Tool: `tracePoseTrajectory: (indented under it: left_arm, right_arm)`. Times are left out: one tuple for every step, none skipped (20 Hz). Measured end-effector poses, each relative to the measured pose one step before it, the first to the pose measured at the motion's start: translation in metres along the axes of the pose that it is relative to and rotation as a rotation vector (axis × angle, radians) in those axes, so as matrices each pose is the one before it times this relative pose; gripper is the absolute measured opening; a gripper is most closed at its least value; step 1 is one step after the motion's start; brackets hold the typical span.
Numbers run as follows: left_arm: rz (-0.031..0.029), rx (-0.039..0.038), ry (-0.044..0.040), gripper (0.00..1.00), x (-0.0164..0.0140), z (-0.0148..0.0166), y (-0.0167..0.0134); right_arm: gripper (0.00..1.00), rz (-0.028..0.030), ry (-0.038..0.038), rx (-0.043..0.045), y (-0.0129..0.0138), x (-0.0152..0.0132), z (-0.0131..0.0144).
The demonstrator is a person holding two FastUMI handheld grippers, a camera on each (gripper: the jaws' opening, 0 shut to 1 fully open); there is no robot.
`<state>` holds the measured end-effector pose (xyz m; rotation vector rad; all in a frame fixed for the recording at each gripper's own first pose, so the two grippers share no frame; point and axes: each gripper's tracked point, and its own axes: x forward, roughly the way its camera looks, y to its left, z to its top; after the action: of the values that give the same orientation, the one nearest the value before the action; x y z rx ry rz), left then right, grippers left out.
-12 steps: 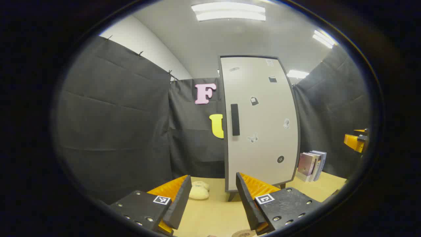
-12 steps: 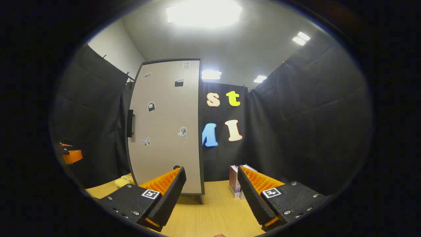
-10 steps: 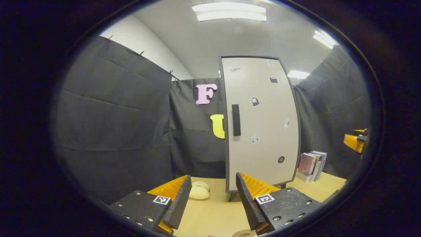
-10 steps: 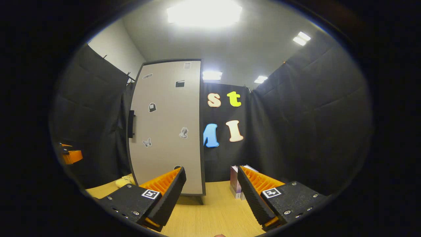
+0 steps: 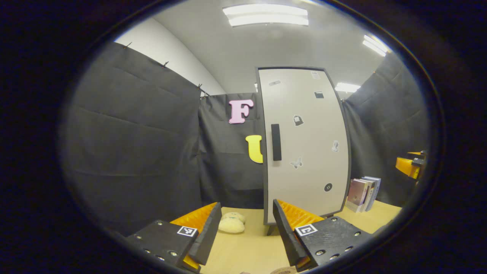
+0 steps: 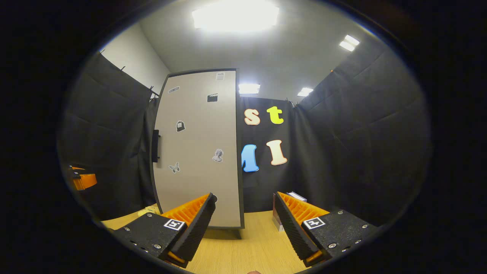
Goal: Open the cabinet door with the right hand, grasp the bottle in the cabinet with the left hand and place it on the coaster, then close the cabinet door with the right hand.
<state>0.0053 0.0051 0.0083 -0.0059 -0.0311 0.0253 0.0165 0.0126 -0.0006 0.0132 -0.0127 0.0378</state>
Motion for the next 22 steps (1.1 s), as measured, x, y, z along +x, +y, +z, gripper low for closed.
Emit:
tracePoseTrajectory:
  left_arm:
    - [-0.00212, -0.00788, -0.00187, 0.78, 0.00139, 0.00115, -0.00163]
    - [-0.00023, -0.00237, -0.00128, 0.78, 0.00144, 0.00011, -0.00055]
    - [0.00114, 0.00224, -0.00322, 0.78, 0.00173, 0.00172, 0.00000]
    - [0.00196, 0.00209, -0.00395, 0.78, 0.00174, 0.00075, 0.00060]
    - [0.00163, -0.00060, -0.00385, 0.78, 0.00196, 0.00181, -0.00009]
    - [0.00220, -0.00246, -0.00296, 0.78, 0.00073, 0.00121, 0.00046]
    - [0.00304, -0.00191, -0.00362, 0.78, 0.00038, 0.00097, 0.00024]
    - [0.00484, 0.00048, -0.00425, 0.78, -0.00119, -0.00001, 0.00174]
    - [0.00679, 0.00278, -0.00404, 0.78, -0.00140, 0.00192, 0.00339]
    - [0.00876, 0.00330, -0.00477, 0.78, -0.00251, 0.00168, 0.00478]
    - [0.00959, 0.00239, -0.00200, 0.78, -0.00333, 0.00149, 0.00486]
    - [0.00950, 0.00136, 0.00145, 0.78, -0.00351, 0.00021, 0.00665]
    - [0.01027, 0.00139, 0.00419, 0.78, -0.00375, 0.00014, 0.00610]
    - [0.01190, 0.00088, 0.00195, 0.78, -0.00332, -0.00064, 0.00695]
    - [0.01399, 0.00172, 0.00088, 0.78, -0.00360, 0.00053, 0.00721]
    - [0.01508, 0.00316, 0.00305, 0.78, -0.00521, -0.00140, 0.00823]
    - [0.01723, 0.00412, 0.00389, 0.78, -0.00428, -0.00049, 0.00909]
    - [0.01771, 0.00254, 0.00596, 0.78, -0.00451, -0.00270, 0.01008]
    - [0.01824, -0.00026, 0.00482, 0.78, -0.00362, -0.00021, 0.01004]
    - [0.01698, -0.00081, 0.00486, 0.78, -0.00316, -0.00209, 0.00948]
    - [0.01892, 0.00087, 0.00227, 0.78, -0.00213, -0.00097, 0.01007]
    - [0.01903, 0.00326, 0.00222, 0.78, -0.00044, -0.00058, 0.01090]
  right_arm:
    - [0.97, -0.00181, -0.00168, -0.00442, -0.00038, 0.00218, 0.00126]
    - [0.97, 0.00000, -0.00214, -0.00064, 0.00040, 0.00090, 0.00076]
    - [0.97, 0.00115, -0.00066, 0.00097, 0.00092, 0.00203, 0.00085]
    - [0.97, 0.00049, -0.00005, 0.00142, 0.00027, 0.00258, 0.00005]
    - [0.97, 0.00357, 0.00087, 0.00075, 0.00118, 0.00210, 0.00053]
    - [0.97, 0.00353, -0.00042, -0.00058, 0.00225, 0.00204, 0.00043]
    - [0.97, 0.00463, -0.00017, -0.00100, 0.00125, 0.00267, 0.00071]
    - [0.97, 0.00721, 0.00061, 0.00068, 0.00222, 0.00204, 0.00079]
    - [0.97, 0.00906, 0.00031, 0.00474, 0.00410, 0.00356, 0.00192]
    - [0.97, 0.01332, -0.00044, 0.00722, 0.00690, 0.00409, 0.00247]
    - [0.97, 0.01442, 0.00030, 0.00857, 0.00838, 0.00597, 0.00320]
    - [0.97, 0.01297, 0.00129, 0.00915, 0.00890, 0.00584, 0.00311]
    - [0.97, 0.01429, -0.00138, 0.00926, 0.00909, 0.00615, 0.00429]
    - [0.97, 0.01722, -0.00259, 0.00663, 0.00978, 0.00670, 0.00351]
    - [0.97, 0.01741, -0.00039, 0.00222, 0.01053, 0.00797, 0.00311]
    - [0.97, 0.01552, 0.00044, 0.00096, 0.01051, 0.00725, 0.00168]
    - [0.97, 0.01819, -0.00241, 0.00088, 0.01079, 0.00721, 0.00358]
    - [0.97, 0.01889, -0.00546, -0.00161, 0.01081, 0.00782, 0.00296]
    - [0.97, 0.01614, -0.00542, -0.00488, 0.01015, 0.00736, 0.00340]
    - [0.97, 0.01521, -0.00617, -0.00414, 0.00976, 0.00695, 0.00171]
    - [0.97, 0.01803, -0.00371, -0.00182, 0.01105, 0.00709, 0.00252]
    - [0.97, 0.01912, -0.00171, -0.00113, 0.01104, 0.00714, 0.00081]
